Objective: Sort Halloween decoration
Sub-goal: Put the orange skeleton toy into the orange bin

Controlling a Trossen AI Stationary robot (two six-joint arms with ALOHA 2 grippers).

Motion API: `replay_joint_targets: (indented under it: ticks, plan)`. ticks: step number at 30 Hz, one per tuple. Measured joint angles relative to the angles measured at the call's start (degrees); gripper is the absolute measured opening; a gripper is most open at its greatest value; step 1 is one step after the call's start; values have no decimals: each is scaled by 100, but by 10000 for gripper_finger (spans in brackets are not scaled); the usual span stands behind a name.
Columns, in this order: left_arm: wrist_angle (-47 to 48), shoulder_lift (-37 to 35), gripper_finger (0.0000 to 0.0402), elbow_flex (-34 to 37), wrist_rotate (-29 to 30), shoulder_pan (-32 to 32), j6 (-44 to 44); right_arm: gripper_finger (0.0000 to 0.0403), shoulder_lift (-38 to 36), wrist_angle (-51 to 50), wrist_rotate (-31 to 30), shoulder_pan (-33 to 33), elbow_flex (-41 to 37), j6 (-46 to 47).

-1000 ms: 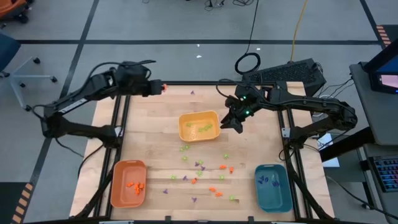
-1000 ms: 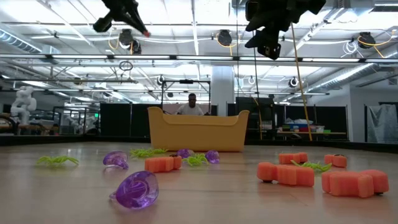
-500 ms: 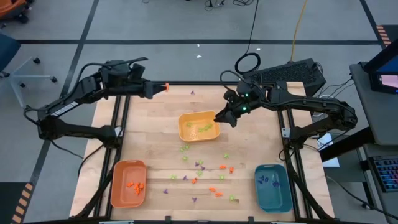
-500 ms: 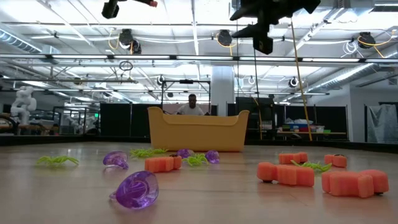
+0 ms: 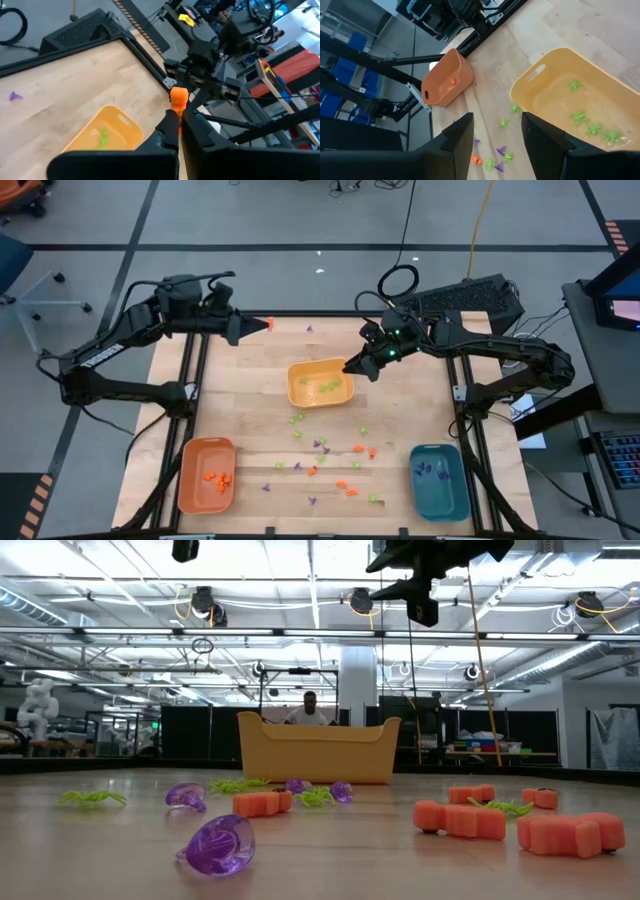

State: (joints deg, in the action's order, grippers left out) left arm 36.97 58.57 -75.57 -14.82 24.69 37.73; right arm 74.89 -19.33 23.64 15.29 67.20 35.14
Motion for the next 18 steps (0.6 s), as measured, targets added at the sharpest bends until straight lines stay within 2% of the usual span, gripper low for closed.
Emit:
replay_joint_targets:
  ticks: [6,18]
  plan:
    - [-272,-32,1,0,1,4,-728,155,0,0,-142,2,0,-135]
    - [-1094,-33,1,0,3,2,-3868,155,0,0,-153,2,0,-304]
